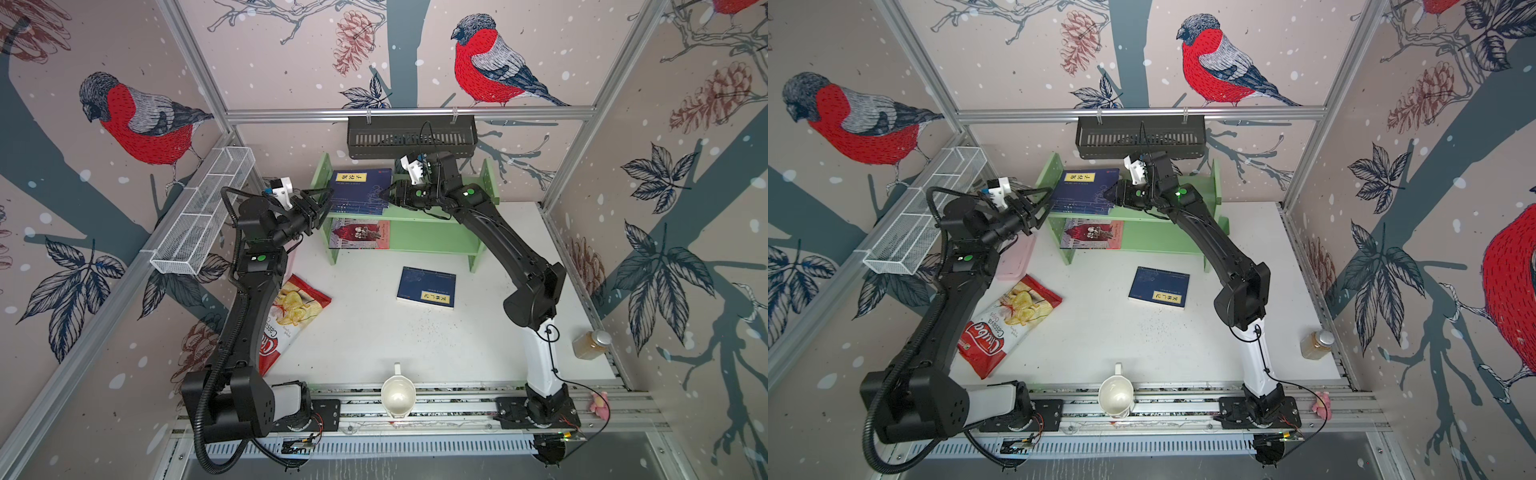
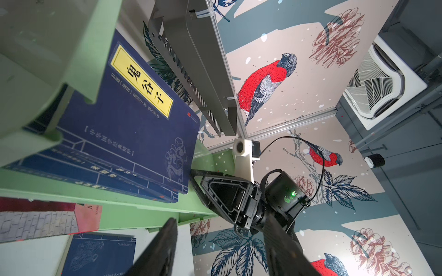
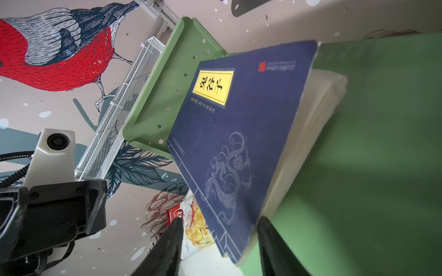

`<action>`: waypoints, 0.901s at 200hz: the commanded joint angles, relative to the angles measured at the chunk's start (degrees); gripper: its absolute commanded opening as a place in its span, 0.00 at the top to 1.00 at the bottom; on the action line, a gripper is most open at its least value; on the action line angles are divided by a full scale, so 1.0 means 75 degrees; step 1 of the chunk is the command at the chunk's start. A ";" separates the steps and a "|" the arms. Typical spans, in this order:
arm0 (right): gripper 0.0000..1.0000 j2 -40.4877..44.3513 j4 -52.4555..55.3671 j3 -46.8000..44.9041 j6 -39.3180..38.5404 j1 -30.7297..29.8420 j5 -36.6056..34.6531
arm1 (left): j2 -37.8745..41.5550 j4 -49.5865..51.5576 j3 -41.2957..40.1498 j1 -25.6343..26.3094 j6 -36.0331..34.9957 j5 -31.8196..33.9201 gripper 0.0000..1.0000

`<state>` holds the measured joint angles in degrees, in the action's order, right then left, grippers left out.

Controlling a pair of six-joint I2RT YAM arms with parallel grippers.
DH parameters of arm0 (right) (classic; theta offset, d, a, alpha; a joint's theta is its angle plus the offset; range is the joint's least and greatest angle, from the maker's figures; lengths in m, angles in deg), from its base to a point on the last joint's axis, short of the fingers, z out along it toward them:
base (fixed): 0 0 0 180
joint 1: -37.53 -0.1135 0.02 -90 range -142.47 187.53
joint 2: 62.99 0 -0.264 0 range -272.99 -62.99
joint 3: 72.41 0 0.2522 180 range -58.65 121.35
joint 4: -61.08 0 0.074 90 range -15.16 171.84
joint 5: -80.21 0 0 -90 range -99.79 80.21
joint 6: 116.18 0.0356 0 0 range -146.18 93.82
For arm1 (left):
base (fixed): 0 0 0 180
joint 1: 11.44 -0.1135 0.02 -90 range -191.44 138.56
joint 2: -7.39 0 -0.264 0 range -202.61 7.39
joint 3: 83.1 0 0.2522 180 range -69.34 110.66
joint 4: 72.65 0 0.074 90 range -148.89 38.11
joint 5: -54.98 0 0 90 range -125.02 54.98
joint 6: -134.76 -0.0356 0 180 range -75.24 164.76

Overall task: Stacking books/files
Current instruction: Place the book on the bookshelf.

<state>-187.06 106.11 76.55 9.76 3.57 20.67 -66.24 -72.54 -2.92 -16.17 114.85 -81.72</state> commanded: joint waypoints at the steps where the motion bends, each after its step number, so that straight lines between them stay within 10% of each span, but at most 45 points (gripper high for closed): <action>1: 0.51 -0.0030 0.0107 0.0088 -0.0279 -0.0008 -0.0433 | 0.0063 -0.0078 0.0018 -0.0026 -0.0134 -0.0052 0.41; 180: 0.69 -0.0250 -0.0191 0.0045 0.0238 0.0038 0.0019 | 0.0101 -0.0181 -0.0061 -0.0031 0.0052 -0.0020 0.41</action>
<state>-188.55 107.70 77.03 9.34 3.66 18.50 -65.78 -71.88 -3.34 -16.26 114.91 -81.48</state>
